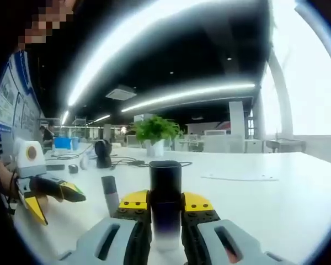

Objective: Pick up cosmetic bottle twist off cap place on table pick up cap screw tight cap place on table

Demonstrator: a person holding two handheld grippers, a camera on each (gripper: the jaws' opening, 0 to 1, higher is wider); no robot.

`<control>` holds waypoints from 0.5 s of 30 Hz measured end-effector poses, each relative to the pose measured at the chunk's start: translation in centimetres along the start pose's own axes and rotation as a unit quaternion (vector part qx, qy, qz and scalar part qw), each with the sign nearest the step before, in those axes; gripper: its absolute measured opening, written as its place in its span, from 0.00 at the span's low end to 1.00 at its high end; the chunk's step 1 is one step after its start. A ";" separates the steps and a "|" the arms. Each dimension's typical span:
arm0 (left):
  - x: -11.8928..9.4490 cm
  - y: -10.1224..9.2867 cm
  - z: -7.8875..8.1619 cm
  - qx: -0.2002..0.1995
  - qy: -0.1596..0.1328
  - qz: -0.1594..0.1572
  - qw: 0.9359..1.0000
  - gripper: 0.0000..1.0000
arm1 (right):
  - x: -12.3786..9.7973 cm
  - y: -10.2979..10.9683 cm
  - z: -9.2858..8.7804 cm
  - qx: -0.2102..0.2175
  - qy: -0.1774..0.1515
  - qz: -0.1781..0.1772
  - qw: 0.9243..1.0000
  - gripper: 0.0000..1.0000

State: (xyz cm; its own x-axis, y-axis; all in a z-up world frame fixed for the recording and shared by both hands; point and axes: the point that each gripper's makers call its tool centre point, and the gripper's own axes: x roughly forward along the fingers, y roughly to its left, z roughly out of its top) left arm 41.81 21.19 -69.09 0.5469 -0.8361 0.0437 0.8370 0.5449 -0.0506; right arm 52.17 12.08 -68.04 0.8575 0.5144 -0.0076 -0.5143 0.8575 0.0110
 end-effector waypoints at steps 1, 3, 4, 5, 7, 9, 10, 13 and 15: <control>0.0 0.0 0.0 -0.001 0.000 0.000 1.000 0.37 | 0.0 0.0 0.0 0.001 -0.001 0.000 1.000 0.14; 0.0 0.0 0.0 -0.002 -0.001 0.000 1.000 0.37 | 0.0 0.0 0.0 0.005 -0.003 -0.002 1.000 0.14; 0.0 0.0 0.0 -0.001 0.000 0.000 1.000 0.37 | 0.0 0.0 0.0 0.006 -0.002 -0.002 1.000 0.14; 0.0 0.0 0.0 -0.002 0.000 -0.002 1.000 0.37 | 0.0 -0.1 0.0 0.004 -0.002 -0.002 1.000 0.14; 0.0 -0.1 0.1 -0.003 -0.001 -0.004 1.000 0.37 | 0.0 -0.1 0.0 0.008 -0.002 -0.003 1.000 0.14; 0.0 -0.1 0.1 -0.003 -0.001 -0.003 1.000 0.37 | 0.0 0.0 0.0 0.010 -0.002 0.000 1.000 0.14; 0.0 -0.1 0.1 -0.003 -0.001 -0.002 1.000 0.37 | 0.0 0.0 0.0 0.010 -0.001 0.001 1.000 0.14; 0.0 -0.1 0.0 -0.002 0.000 -0.001 1.000 0.37 | 0.1 -0.1 0.0 0.016 -0.001 -0.001 1.000 0.15; 0.0 0.0 0.0 -0.001 0.000 -0.001 1.000 0.37 | 0.1 -0.2 0.0 0.021 -0.002 -0.002 1.000 0.15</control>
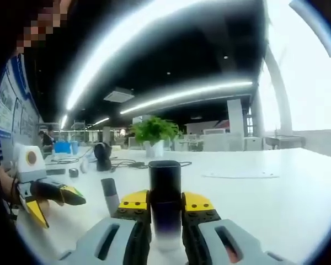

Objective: Pick up cosmetic bottle twist off cap place on table pick up cap screw tight cap place on table

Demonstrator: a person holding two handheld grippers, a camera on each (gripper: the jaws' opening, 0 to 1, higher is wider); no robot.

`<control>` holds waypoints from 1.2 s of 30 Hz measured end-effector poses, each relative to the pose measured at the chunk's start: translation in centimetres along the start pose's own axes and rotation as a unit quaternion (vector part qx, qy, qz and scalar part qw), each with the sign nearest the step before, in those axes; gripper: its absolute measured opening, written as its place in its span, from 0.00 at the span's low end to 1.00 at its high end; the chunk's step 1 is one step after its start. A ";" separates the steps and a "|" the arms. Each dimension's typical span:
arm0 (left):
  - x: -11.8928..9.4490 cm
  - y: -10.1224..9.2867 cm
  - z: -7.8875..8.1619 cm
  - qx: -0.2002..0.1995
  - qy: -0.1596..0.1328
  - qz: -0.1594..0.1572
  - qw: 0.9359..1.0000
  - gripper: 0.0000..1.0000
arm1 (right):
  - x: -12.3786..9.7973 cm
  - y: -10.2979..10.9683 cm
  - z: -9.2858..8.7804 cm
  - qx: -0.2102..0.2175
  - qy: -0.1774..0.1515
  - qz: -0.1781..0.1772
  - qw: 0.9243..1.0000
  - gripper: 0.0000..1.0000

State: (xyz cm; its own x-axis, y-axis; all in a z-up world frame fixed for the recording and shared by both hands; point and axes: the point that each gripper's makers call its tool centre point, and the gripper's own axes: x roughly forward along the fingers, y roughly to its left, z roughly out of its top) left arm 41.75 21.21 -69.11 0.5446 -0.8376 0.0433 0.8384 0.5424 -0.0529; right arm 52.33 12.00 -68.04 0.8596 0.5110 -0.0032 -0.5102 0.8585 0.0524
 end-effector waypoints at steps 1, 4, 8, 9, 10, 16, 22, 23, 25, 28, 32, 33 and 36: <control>0.0 0.0 0.0 0.001 0.000 0.000 1.000 0.37 | 0.0 0.0 0.0 0.003 0.000 0.001 1.000 0.15; 0.0 0.0 -0.1 0.002 0.001 -0.001 1.000 0.37 | 0.0 0.4 -0.1 0.009 0.002 0.008 1.000 0.15; 0.0 0.0 -0.1 0.004 0.002 -0.001 1.000 0.36 | -0.2 0.6 0.0 0.007 -0.002 0.010 1.000 0.16; 0.0 0.0 -0.1 0.004 0.002 -0.001 1.000 0.36 | -0.2 0.5 0.0 0.009 -0.002 0.009 1.000 0.17; 0.0 0.0 -0.1 0.004 0.003 0.000 1.000 0.36 | -0.2 0.4 0.1 0.009 -0.003 0.007 1.000 0.17; 0.0 0.0 -0.2 0.007 0.004 0.000 1.000 0.36 | -0.3 0.4 0.4 0.011 -0.006 0.007 1.000 0.20; 0.0 0.3 0.0 0.004 -0.001 0.005 1.000 0.36 | -1.0 0.4 0.7 0.014 -0.012 0.015 1.000 0.28; 0.0 0.5 0.0 0.002 -0.002 0.007 1.000 0.36 | -1.2 0.5 0.9 0.019 -0.017 0.018 1.000 0.33; 0.0 0.7 0.2 -0.002 -0.007 0.012 1.000 0.36 | -1.6 0.5 1.4 0.041 -0.031 0.019 0.999 0.40; -0.2 1.1 0.4 -0.007 -0.013 0.020 1.000 0.36 | -2.5 0.3 1.5 0.040 -0.035 0.016 0.998 0.45; -0.4 1.3 0.5 -0.010 -0.014 0.022 1.000 0.37 | -3.9 1.3 1.3 0.013 -0.029 0.037 0.999 0.46; -0.6 1.4 0.7 -0.015 -0.016 0.022 1.000 0.37 | -4.5 1.8 1.4 0.006 -0.030 0.045 0.999 0.47; -1.8 2.1 0.9 -0.030 -0.023 0.037 0.999 0.37 | -6.4 2.7 1.7 -0.003 -0.037 0.065 0.997 0.49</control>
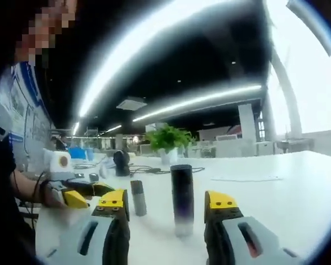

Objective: Pick up cosmetic bottle twist off cap place on table pick up cap screw tight cap place on table

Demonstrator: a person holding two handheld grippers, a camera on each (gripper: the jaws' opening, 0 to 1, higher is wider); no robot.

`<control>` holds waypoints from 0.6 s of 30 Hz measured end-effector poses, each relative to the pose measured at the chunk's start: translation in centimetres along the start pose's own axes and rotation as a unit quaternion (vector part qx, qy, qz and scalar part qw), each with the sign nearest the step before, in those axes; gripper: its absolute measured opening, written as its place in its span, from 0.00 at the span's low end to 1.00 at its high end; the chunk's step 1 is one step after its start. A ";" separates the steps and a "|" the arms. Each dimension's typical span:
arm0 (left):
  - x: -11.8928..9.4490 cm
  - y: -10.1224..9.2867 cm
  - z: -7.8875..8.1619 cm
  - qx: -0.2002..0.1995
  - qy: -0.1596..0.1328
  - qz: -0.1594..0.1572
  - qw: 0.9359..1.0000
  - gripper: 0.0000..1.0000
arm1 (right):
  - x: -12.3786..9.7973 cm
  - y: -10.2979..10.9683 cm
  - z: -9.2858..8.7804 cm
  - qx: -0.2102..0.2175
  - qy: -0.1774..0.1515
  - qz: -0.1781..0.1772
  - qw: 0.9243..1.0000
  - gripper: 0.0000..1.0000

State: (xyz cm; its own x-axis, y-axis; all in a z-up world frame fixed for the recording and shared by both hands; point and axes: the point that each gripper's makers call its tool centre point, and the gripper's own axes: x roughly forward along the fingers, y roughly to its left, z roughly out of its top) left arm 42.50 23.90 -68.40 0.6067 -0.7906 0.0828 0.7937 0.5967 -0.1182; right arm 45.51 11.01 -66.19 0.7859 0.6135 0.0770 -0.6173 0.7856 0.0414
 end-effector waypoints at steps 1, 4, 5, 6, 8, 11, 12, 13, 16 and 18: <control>-0.5 0.1 0.0 0.003 0.001 0.004 1.000 0.37 | -0.6 0.3 0.1 -0.001 -0.004 0.005 1.000 0.51; -1.9 0.4 0.0 0.013 0.005 0.017 1.000 0.37 | -1.9 1.0 -0.1 -0.008 -0.006 0.018 1.000 0.57; -2.3 0.6 0.1 0.015 0.004 0.022 1.000 0.37 | -2.4 1.2 -0.3 -0.009 -0.002 0.022 1.000 0.57; -2.8 0.8 0.1 0.018 0.006 0.028 0.999 0.37 | -2.6 1.3 -0.5 -0.010 0.000 0.023 1.000 0.57; -3.4 1.2 0.2 0.018 0.006 0.036 0.999 0.37 | -3.3 1.5 -1.1 -0.013 0.006 0.026 1.000 0.54; -4.3 1.5 0.1 0.022 0.010 0.042 0.999 0.37 | -4.3 1.6 -1.6 0.007 0.006 0.034 0.999 0.46; -4.6 1.5 0.2 0.022 0.010 0.042 0.999 0.36 | -4.7 1.5 -1.7 0.014 0.003 0.036 0.999 0.45; -4.7 1.6 0.2 0.023 0.011 0.043 0.999 0.36 | -4.8 1.5 -1.7 0.018 0.001 0.036 0.999 0.46; -5.4 1.9 0.1 0.034 0.016 0.052 0.998 0.37 | -5.4 1.6 -1.5 0.018 -0.011 0.048 0.999 0.52; -5.9 2.0 0.2 0.039 0.016 0.057 0.997 0.37 | -5.5 1.8 -1.6 0.019 -0.012 0.058 0.998 0.52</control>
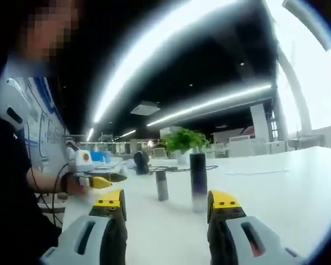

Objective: Pick up cosmetic bottle twist off cap place on table pick up cap screw tight cap place on table

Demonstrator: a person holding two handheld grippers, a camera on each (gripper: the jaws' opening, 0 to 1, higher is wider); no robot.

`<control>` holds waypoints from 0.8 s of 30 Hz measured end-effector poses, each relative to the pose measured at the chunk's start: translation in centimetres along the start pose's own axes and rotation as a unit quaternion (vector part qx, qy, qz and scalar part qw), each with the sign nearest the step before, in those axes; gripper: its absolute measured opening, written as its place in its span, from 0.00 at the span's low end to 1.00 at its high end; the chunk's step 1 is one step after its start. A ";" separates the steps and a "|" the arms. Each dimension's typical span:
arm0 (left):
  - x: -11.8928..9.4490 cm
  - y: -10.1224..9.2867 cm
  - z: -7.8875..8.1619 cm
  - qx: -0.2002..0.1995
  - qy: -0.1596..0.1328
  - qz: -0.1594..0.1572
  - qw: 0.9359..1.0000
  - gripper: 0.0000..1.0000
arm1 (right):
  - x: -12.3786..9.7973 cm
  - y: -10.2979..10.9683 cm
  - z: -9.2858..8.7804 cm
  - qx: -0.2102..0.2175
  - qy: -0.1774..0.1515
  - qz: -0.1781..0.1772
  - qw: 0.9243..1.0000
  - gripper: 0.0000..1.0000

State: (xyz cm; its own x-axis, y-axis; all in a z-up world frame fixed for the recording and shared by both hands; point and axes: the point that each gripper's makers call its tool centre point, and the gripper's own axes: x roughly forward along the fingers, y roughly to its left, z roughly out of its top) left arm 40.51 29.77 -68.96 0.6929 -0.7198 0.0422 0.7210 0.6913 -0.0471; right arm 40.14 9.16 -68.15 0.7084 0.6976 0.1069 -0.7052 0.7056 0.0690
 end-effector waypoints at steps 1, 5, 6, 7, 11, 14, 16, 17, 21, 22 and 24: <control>-0.4 0.1 0.1 0.003 -0.001 0.003 1.000 0.38 | 0.1 0.1 -0.3 -0.003 0.005 0.003 1.000 0.51; -1.5 0.3 0.9 -0.006 -0.022 0.012 1.000 0.39 | 0.4 0.7 -0.2 -0.013 0.009 -0.001 1.000 0.53; -1.6 0.3 1.1 -0.011 -0.026 0.013 1.000 0.39 | 0.4 0.7 -0.2 -0.014 0.009 -0.002 1.000 0.53; -1.7 0.3 1.4 -0.017 -0.033 0.012 0.999 0.40 | 0.3 0.9 -0.2 -0.024 0.009 -0.005 1.000 0.53; -1.6 0.1 1.6 -0.029 -0.040 0.006 0.999 0.38 | 0.5 1.3 -0.6 -0.044 0.020 -0.009 0.999 0.49; -1.5 -0.3 1.4 -0.025 -0.036 0.002 0.999 0.33 | 0.5 1.2 -0.7 -0.049 0.026 -0.015 0.998 0.48; -1.5 -0.6 1.2 -0.012 -0.029 -0.003 1.000 0.32 | 0.4 1.2 -0.6 -0.046 0.023 -0.016 0.999 0.48; -1.4 -0.9 1.5 0.014 -0.037 -0.010 0.999 0.31 | 0.4 1.1 -0.6 -0.045 0.023 -0.018 0.999 0.48; -1.4 -0.9 1.5 0.031 -0.038 -0.011 0.999 0.38 | 0.3 0.8 -0.5 -0.047 0.023 -0.026 0.998 0.47; -1.4 -0.9 1.6 0.032 -0.040 -0.015 0.999 0.38 | 0.3 0.9 -0.5 -0.045 0.022 -0.024 0.998 0.46; -1.3 -0.8 1.6 0.032 -0.039 -0.013 0.999 0.38 | 0.3 0.9 -0.6 -0.045 0.024 -0.021 0.998 0.46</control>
State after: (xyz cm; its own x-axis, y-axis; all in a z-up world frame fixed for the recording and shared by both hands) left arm 39.04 30.31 -67.42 0.6701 -0.7324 0.1204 0.7362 0.6766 0.0187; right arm 39.74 10.11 -68.61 0.7400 0.6701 0.0577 -0.6704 0.7418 -0.0174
